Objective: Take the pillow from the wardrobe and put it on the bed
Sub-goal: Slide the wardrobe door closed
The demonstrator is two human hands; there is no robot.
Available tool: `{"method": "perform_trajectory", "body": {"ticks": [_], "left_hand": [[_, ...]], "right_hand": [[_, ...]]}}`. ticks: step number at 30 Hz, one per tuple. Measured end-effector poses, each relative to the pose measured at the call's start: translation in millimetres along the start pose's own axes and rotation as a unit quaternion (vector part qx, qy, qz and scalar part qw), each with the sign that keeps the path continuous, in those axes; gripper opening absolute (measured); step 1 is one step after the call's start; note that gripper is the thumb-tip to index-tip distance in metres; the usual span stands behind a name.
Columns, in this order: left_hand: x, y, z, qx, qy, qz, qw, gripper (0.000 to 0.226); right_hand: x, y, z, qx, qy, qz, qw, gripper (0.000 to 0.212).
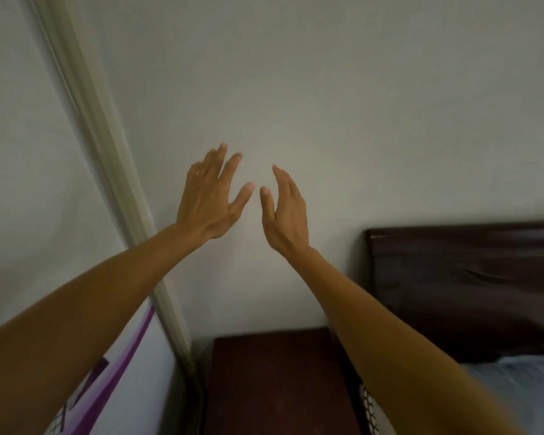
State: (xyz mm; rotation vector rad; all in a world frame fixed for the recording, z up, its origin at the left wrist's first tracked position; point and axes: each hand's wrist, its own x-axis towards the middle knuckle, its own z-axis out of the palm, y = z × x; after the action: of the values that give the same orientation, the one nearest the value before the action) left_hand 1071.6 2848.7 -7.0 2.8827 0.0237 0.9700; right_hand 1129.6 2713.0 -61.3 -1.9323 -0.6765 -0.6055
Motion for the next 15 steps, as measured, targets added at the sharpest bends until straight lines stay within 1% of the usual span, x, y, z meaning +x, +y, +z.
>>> {"method": "perform_trajectory", "body": {"ticks": [7, 11, 13, 15], "left_hand": [[-4.6, 127.8, 40.0, -0.116, -0.015, 0.033, 0.993, 0.069], [-14.7, 205.8, 60.3, -0.157, -0.035, 0.052, 0.986, 0.069], [-21.0, 242.7, 73.6, -0.178, -0.040, 0.056, 0.982, 0.068], [-25.8, 275.2, 88.0, -0.200, -0.045, 0.044, 0.978, 0.067]], "right_hand": [[-33.9, 52.6, -137.3, -0.096, 0.028, 0.021, 0.995, 0.054], [-56.7, 88.1, -213.0, -0.148, 0.035, 0.037, 0.988, 0.053], [-72.1, 109.1, -249.3, -0.161, 0.033, 0.047, 0.985, 0.051], [-86.2, 129.5, -281.7, -0.162, 0.033, 0.052, 0.985, 0.048]]}}
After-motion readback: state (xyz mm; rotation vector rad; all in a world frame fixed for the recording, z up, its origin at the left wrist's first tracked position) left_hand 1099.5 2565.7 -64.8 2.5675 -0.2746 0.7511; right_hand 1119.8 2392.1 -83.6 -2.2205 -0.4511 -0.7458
